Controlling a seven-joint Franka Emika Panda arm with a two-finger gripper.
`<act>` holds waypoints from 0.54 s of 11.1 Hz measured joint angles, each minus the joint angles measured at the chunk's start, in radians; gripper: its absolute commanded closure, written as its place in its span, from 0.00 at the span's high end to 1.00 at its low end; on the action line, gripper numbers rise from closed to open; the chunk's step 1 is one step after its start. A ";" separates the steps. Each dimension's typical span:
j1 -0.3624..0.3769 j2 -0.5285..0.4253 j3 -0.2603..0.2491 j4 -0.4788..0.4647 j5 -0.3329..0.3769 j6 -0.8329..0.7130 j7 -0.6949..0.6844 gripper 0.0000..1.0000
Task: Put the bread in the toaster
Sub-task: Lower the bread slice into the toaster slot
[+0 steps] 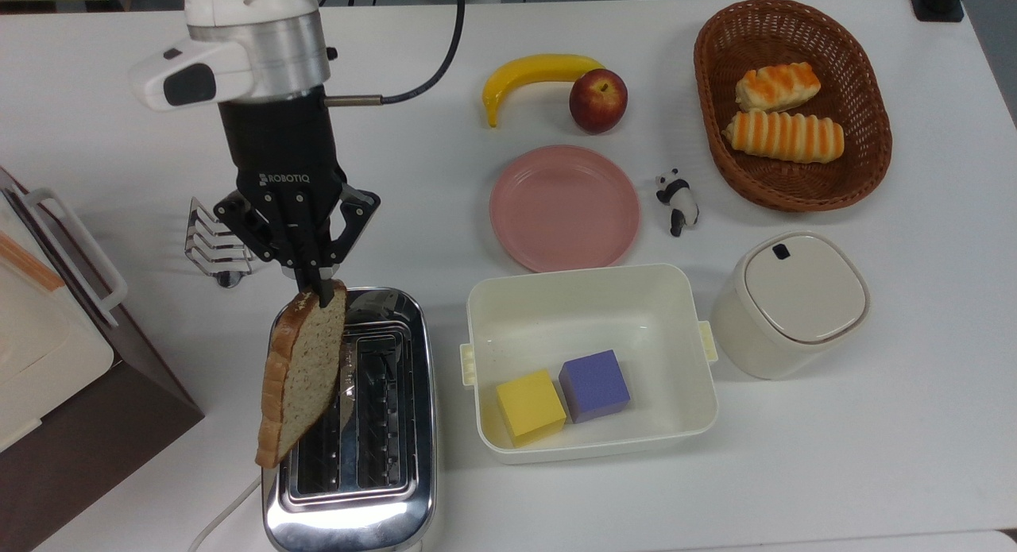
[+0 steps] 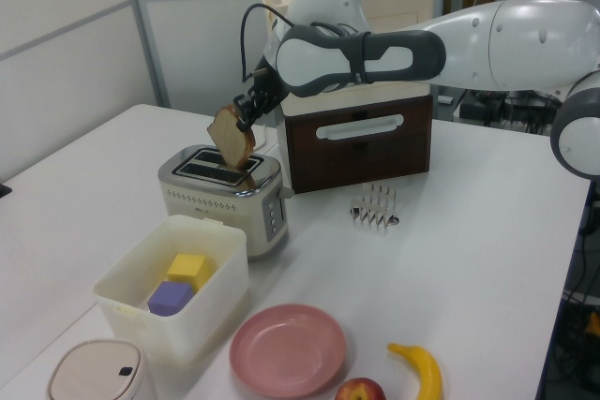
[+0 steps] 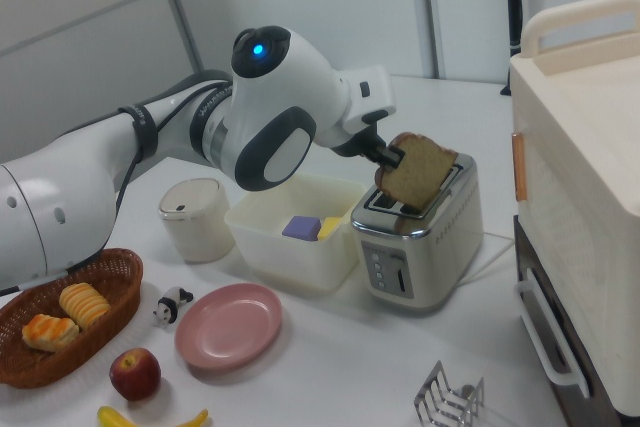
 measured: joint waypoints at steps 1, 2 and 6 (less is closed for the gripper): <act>0.000 0.000 0.000 -0.011 0.000 0.000 -0.002 0.13; 0.000 0.000 0.000 -0.020 0.000 0.000 -0.003 0.38; 0.000 0.000 0.000 -0.022 0.000 0.000 -0.004 0.91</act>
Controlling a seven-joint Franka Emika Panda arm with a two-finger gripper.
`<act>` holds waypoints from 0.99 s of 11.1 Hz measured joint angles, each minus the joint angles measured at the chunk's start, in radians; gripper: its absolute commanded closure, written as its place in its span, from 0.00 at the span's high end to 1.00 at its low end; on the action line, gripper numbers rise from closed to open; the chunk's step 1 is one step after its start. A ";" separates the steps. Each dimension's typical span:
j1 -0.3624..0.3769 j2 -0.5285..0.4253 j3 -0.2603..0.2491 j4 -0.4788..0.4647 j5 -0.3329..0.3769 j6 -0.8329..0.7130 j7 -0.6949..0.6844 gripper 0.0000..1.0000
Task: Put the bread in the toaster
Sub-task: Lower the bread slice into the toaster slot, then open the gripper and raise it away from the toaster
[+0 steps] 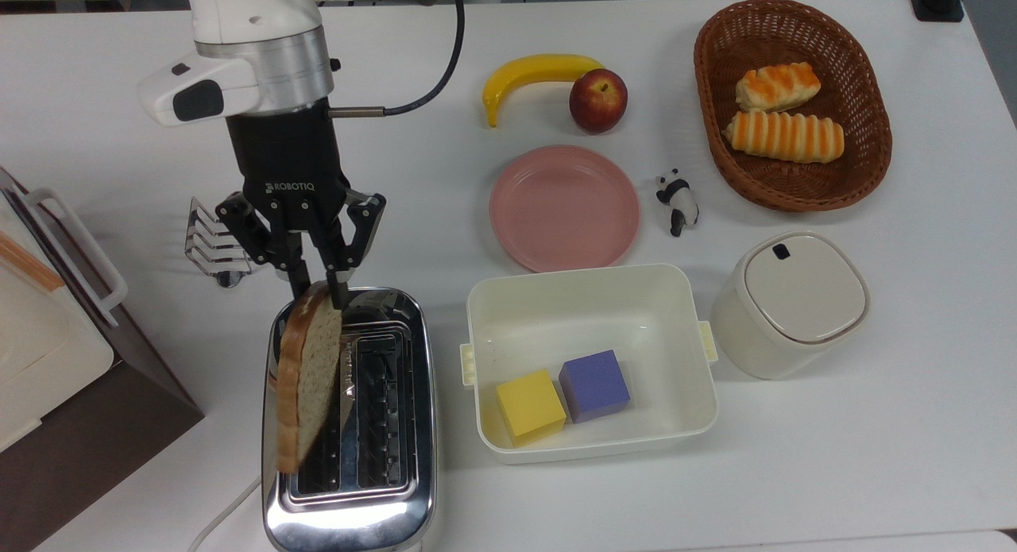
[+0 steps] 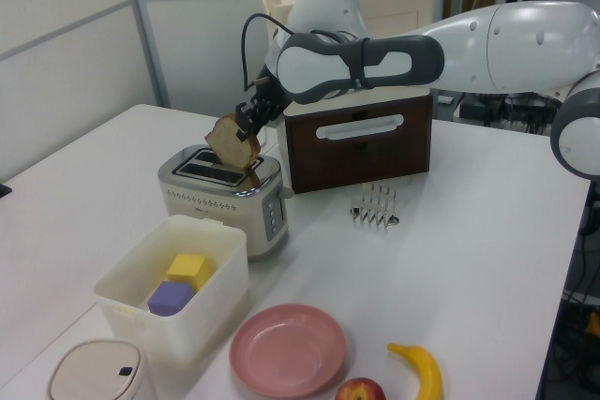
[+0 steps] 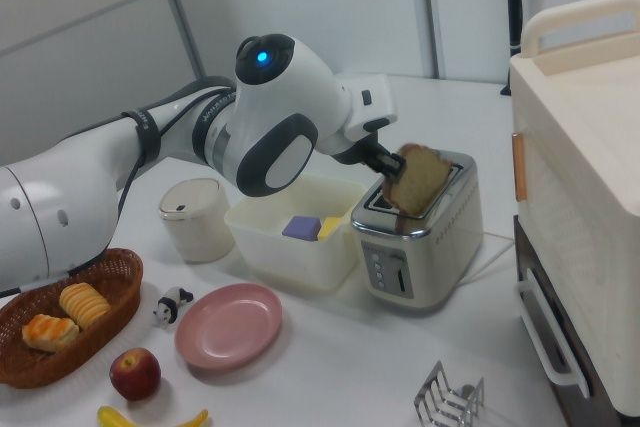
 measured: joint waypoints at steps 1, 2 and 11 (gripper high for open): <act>0.000 -0.001 0.000 0.000 0.000 0.000 0.000 0.99; 0.000 -0.003 0.000 0.000 0.000 0.000 0.000 1.00; -0.009 -0.081 -0.014 0.006 -0.012 -0.246 -0.003 1.00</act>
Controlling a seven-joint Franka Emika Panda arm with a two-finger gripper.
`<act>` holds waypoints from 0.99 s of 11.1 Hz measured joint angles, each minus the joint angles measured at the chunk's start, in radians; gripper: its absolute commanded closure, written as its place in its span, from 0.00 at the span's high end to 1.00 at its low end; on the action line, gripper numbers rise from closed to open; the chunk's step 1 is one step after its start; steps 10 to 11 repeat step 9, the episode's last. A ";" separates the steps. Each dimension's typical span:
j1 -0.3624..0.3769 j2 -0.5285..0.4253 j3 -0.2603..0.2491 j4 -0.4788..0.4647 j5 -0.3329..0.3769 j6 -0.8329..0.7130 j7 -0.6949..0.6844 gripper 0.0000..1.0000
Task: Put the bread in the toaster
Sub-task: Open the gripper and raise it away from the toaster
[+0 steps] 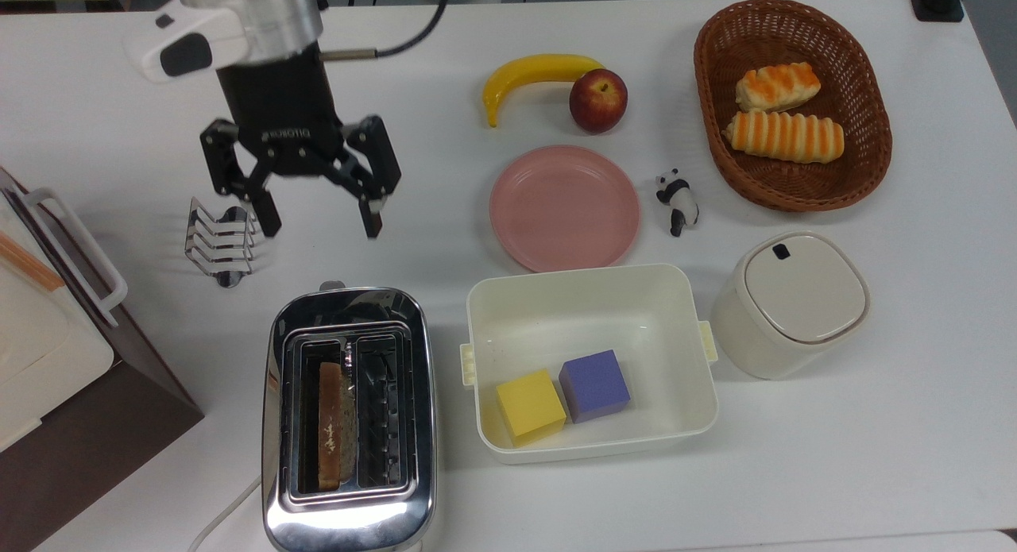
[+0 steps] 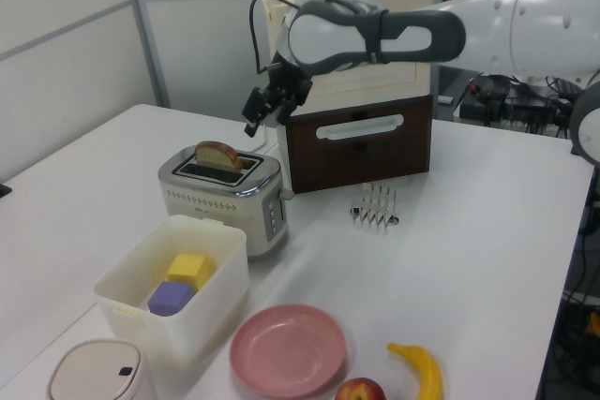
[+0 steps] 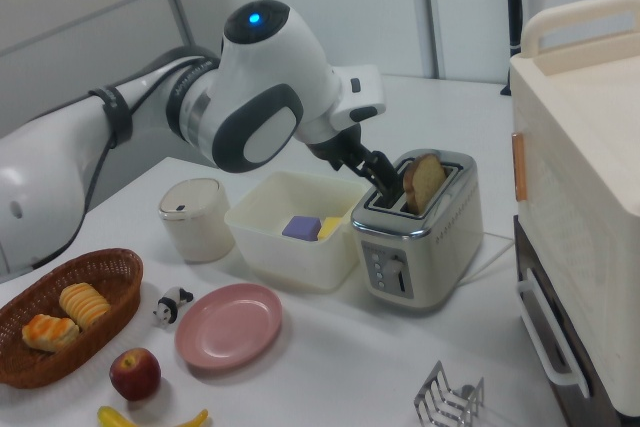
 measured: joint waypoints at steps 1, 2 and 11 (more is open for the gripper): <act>-0.005 -0.018 -0.002 0.001 -0.010 -0.067 -0.001 1.00; -0.010 -0.037 -0.004 0.001 -0.038 -0.146 -0.002 1.00; -0.016 -0.072 -0.004 0.001 -0.184 -0.400 -0.011 1.00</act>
